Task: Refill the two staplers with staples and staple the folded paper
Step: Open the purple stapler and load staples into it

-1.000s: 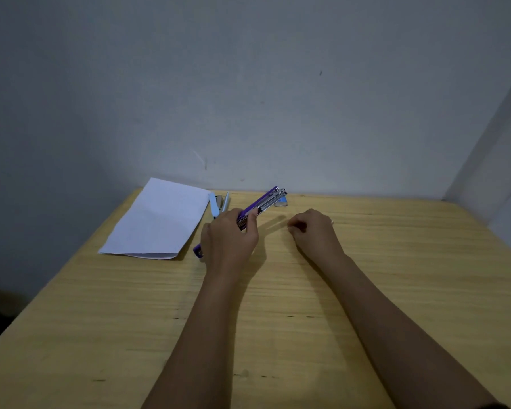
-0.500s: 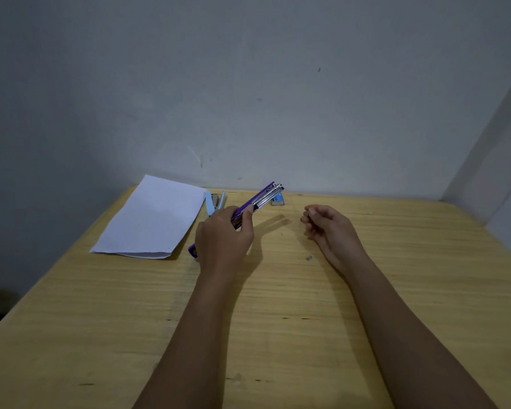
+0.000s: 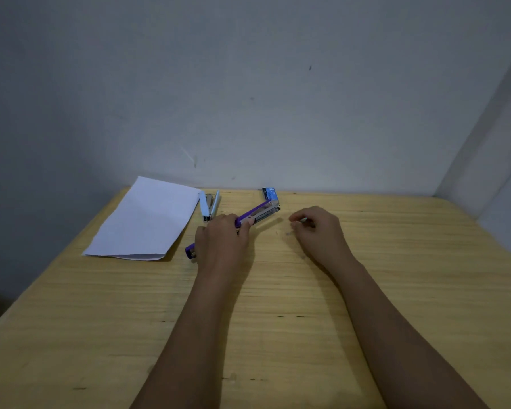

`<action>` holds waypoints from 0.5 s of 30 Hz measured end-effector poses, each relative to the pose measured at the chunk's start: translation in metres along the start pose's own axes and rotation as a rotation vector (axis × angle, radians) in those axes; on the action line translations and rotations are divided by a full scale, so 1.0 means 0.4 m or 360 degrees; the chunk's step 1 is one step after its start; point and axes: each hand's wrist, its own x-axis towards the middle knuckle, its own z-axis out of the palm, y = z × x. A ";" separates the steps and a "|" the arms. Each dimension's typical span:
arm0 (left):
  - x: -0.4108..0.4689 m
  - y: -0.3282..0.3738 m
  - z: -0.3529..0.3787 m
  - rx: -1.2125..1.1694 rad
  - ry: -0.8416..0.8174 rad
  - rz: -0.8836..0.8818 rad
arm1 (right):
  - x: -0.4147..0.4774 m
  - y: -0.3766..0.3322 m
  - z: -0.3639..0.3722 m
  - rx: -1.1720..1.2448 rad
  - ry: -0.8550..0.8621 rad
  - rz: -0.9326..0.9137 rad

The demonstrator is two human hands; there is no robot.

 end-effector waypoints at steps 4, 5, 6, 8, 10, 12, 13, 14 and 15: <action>0.009 -0.010 0.013 0.0105 -0.0047 -0.0067 | 0.008 0.028 -0.036 -0.0210 0.0287 0.0106; 0.011 -0.010 0.015 0.0142 -0.0052 -0.0081 | 0.010 0.038 -0.039 -0.0281 0.0247 0.0149; 0.013 -0.010 0.017 0.0175 -0.0059 -0.0097 | 0.012 0.047 -0.039 -0.0354 0.0173 0.0185; 0.014 -0.010 0.019 0.0214 -0.0076 -0.0123 | 0.014 0.058 -0.033 -0.0435 0.0044 0.0219; 0.015 -0.015 0.022 0.0239 -0.0088 -0.0134 | 0.015 0.057 -0.032 -0.0353 0.0034 0.0246; 0.016 -0.020 0.026 0.0258 -0.0104 -0.0133 | 0.010 0.055 -0.042 -0.0271 0.0036 0.0267; 0.016 -0.021 0.028 0.0261 -0.0107 -0.0132 | 0.006 0.054 -0.052 -0.0254 0.0013 0.0267; 0.017 -0.022 0.030 0.0257 -0.0110 -0.0131 | 0.001 0.054 -0.064 -0.0246 -0.0022 0.0261; 0.018 -0.022 0.031 0.0253 -0.0112 -0.0129 | -0.005 0.056 -0.077 -0.0234 -0.0059 0.0258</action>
